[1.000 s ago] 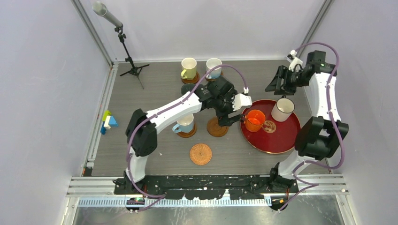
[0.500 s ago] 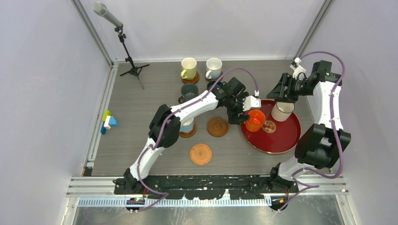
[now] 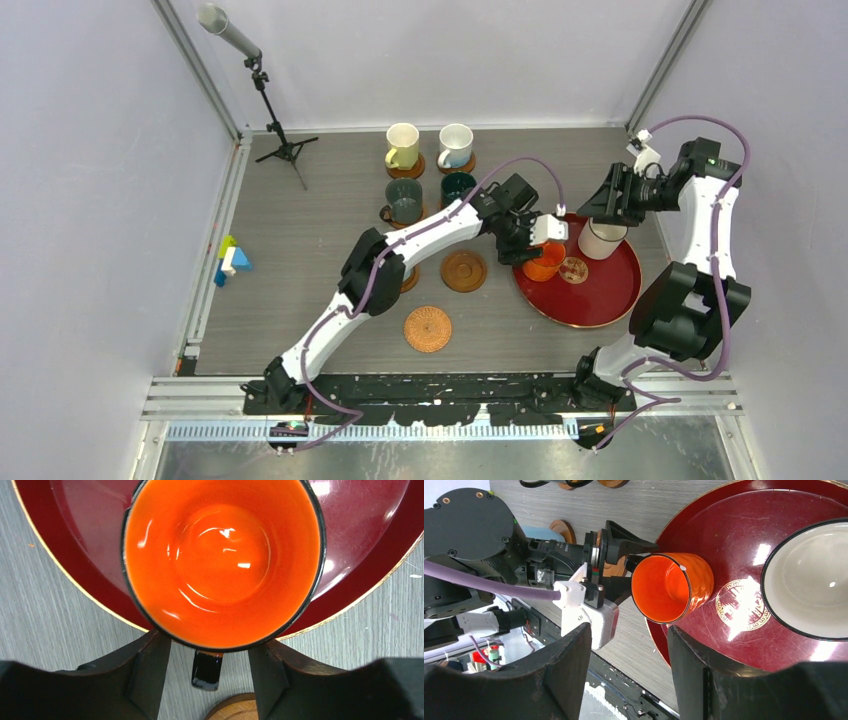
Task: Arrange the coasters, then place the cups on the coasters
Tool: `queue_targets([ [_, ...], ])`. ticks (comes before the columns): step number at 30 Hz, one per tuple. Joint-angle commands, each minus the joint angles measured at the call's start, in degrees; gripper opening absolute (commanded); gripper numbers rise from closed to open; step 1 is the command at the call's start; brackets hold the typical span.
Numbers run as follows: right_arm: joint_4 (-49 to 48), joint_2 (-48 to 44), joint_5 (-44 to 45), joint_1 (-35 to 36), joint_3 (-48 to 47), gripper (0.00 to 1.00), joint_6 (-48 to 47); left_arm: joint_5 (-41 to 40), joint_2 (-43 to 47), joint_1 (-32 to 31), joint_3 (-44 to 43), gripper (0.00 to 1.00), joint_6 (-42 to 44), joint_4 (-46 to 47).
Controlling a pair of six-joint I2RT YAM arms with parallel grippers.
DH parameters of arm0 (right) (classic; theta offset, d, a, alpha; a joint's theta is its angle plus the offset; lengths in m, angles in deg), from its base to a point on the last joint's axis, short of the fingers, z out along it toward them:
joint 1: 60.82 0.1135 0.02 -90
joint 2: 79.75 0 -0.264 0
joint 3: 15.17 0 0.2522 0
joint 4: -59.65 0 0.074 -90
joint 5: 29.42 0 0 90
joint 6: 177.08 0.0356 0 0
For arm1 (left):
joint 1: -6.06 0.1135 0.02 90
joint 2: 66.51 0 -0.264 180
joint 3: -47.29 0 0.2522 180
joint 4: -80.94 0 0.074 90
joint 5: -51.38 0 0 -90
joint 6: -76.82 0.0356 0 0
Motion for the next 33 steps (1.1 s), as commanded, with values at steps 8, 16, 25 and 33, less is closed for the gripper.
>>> queue_targets([
  [8,4.3,1.3,-2.6,-2.3,-1.8,0.62,-4.7,-1.4,-0.5,-2.1,-3.2,0.33,1.2,-1.6],
  [16,7.7,1.3,-4.6,-2.4,-2.4,0.62,-6.0,-1.9,6.6,-2.1,1.7,0.00,-10.1,5.6],
  [25,5.8,-0.6,-5.0,-2.1,-2.0,0.65,-2.4,-6.8,20.2,-0.7,10.8,0.00,-20.4,14.0],
  [33,1.2,-3.7,-0.9,1.2,-0.9,0.70,2.8,-12.4,34.0,2.4,26.7,0.00,-24.4,18.4],
])
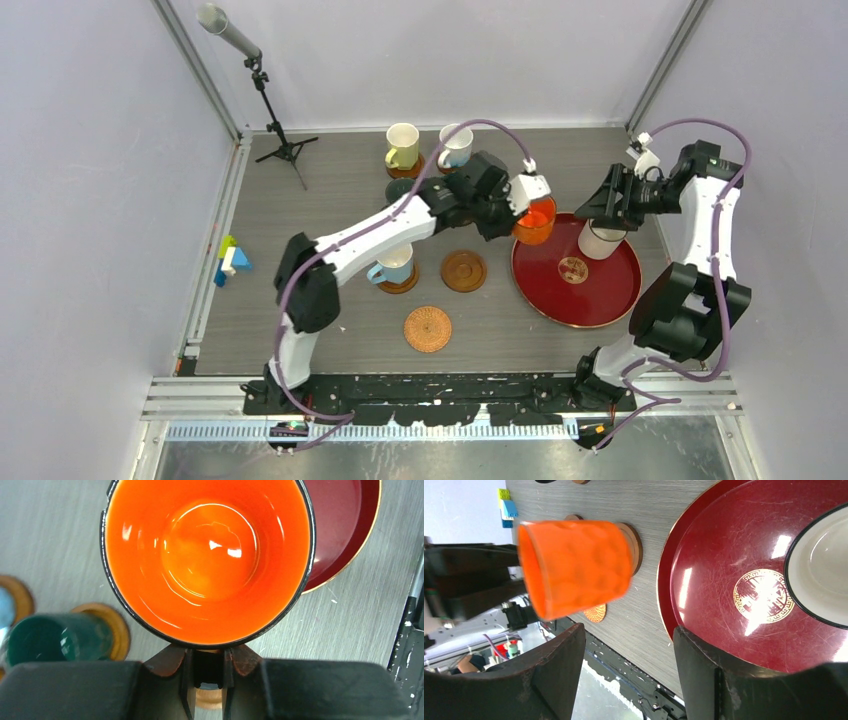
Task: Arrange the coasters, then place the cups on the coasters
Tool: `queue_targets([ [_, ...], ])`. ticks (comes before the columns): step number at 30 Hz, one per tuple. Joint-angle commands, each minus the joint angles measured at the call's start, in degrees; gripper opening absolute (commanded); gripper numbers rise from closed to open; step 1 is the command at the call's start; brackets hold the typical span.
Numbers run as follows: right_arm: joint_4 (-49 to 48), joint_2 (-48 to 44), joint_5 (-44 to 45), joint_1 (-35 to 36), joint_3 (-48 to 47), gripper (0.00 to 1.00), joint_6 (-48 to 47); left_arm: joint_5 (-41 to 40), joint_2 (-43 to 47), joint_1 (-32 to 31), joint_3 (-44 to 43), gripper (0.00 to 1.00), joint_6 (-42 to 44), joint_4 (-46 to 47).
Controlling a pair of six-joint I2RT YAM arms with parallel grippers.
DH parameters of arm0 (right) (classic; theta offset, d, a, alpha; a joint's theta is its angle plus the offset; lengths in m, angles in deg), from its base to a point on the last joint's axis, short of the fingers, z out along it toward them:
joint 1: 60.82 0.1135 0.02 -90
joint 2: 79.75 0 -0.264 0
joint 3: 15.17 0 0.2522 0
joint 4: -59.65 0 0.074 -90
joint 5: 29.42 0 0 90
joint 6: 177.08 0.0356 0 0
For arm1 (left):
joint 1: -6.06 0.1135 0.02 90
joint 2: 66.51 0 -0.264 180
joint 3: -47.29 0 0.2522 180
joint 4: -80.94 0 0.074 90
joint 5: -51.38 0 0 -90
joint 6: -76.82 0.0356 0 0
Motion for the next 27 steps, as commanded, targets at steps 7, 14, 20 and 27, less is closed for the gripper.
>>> queue_targets([
  [7,-11.2,-7.2,7.4,8.8,2.2,0.71,10.1,-8.2,21.9,3.9,25.6,0.00,-5.6,15.9],
  [14,-15.2,-7.4,11.0,13.9,3.7,0.71,14.8,-10.2,26.3,4.4,36.5,0.00,-6.4,20.0],
  [20,-16.0,-7.4,13.1,15.4,4.3,0.71,15.4,-11.4,24.8,4.5,40.7,0.00,-7.5,22.2],
  [27,-16.0,-7.0,14.2,15.5,4.5,0.71,15.1,-9.0,23.6,4.5,42.9,0.00,-8.8,23.4],
])
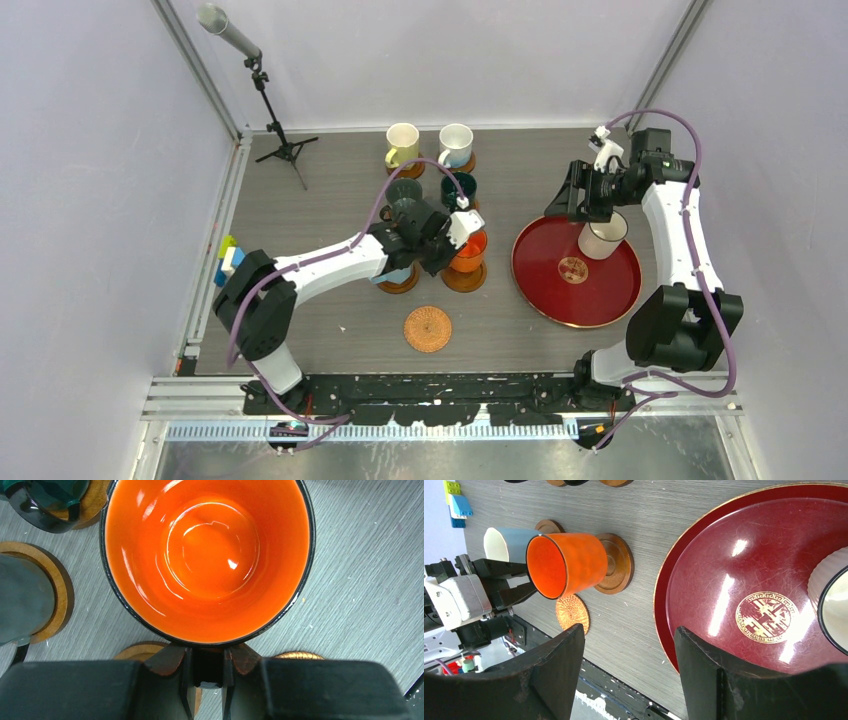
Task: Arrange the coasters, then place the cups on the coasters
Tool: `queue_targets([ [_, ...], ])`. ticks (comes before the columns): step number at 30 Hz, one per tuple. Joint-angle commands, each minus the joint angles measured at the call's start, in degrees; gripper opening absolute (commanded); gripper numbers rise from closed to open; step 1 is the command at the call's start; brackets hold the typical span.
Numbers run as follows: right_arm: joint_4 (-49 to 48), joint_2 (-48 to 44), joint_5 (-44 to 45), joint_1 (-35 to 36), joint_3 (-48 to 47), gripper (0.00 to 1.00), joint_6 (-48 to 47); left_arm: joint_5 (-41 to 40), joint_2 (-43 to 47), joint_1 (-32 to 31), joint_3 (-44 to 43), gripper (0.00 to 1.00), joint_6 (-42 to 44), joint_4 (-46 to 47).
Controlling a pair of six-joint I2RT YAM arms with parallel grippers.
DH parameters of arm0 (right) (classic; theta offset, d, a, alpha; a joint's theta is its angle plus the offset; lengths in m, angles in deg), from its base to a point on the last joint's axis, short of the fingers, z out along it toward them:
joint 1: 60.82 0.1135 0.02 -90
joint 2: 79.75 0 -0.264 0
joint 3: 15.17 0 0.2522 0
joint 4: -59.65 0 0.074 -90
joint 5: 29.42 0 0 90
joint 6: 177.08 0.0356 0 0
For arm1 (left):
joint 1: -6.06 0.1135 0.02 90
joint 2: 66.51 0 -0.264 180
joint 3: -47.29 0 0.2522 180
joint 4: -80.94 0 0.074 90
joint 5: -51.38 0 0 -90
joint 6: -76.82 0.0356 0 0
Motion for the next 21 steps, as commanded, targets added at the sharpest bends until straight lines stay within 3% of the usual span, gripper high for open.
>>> queue_targets([
  [1,-1.7,-1.1,1.0,0.2,0.2,0.71,0.7,1.9,1.4,0.0,0.3,0.00,-1.8,8.5],
  [21,-2.7,-0.6,0.8,0.4,1.4,0.71,1.0,3.7,-3.1,-0.3,1.5,0.02,-2.7,8.3],
])
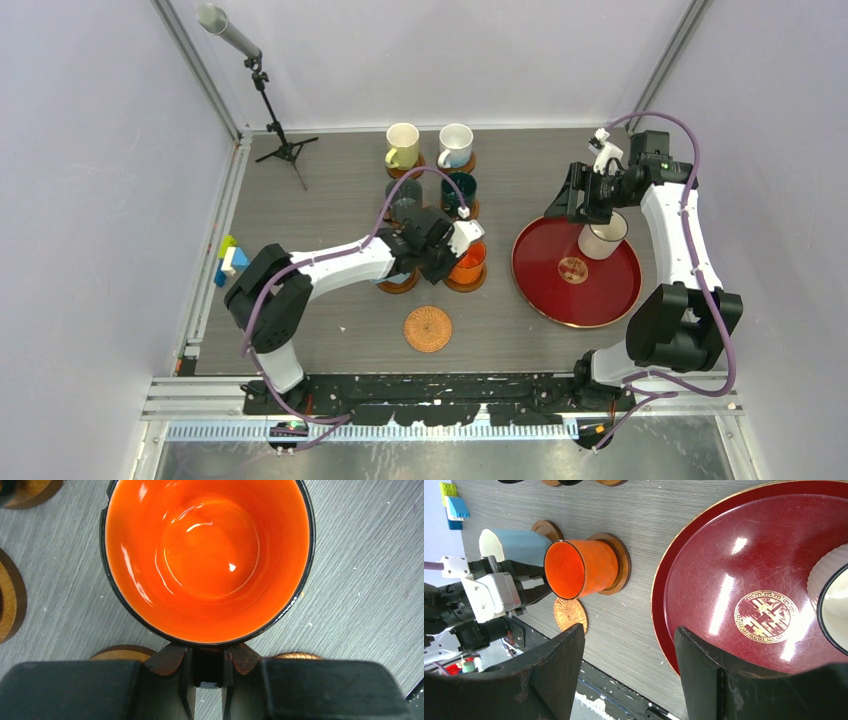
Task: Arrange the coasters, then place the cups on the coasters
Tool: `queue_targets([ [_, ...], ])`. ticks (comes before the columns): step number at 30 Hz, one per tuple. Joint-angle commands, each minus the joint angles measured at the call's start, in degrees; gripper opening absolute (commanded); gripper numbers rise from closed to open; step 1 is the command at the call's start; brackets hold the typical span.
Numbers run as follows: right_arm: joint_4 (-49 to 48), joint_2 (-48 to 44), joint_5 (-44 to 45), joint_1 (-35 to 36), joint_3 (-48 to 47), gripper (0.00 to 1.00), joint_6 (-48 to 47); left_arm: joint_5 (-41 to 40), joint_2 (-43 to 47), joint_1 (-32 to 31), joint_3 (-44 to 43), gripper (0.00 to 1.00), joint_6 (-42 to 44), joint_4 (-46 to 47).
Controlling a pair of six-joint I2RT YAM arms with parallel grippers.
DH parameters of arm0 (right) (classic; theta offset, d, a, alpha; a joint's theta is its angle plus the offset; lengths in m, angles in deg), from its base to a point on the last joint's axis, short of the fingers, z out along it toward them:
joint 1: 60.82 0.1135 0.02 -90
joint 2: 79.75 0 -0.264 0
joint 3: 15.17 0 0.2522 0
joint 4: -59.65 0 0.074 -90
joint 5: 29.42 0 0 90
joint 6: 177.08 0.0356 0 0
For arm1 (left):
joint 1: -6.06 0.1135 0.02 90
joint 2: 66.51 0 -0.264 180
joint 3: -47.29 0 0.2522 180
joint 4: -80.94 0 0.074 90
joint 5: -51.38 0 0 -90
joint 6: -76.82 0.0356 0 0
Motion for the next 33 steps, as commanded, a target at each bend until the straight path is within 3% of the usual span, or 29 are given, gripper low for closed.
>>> queue_targets([
  [1,-1.7,-0.5,0.1,0.3,0.1,0.71,0.6,2.1,-0.2,-0.2,-0.6,0.04,-1.1,6.2],
  [5,-1.6,-0.4,0.5,0.4,0.0,0.71,0.4,2.3,-0.6,-0.6,-0.6,0.14,-1.2,5.5],
  [11,-1.2,0.3,3.2,0.4,-1.5,0.71,-0.4,2.3,0.2,-0.9,-1.6,0.40,-0.7,1.3],
  [19,1.9,5.3,17.0,0.5,-10.2,0.71,-4.8,3.8,5.3,-1.1,-3.8,0.97,0.8,-5.6],
  [24,2.9,9.9,26.0,-0.7,-15.1,0.73,-3.1,2.7,9.2,-1.1,-7.9,1.00,2.5,-10.3],
  [33,5.8,23.5,25.9,-7.3,-26.7,0.74,3.1,2.7,14.1,-1.1,-6.9,1.00,3.1,-10.5],
])
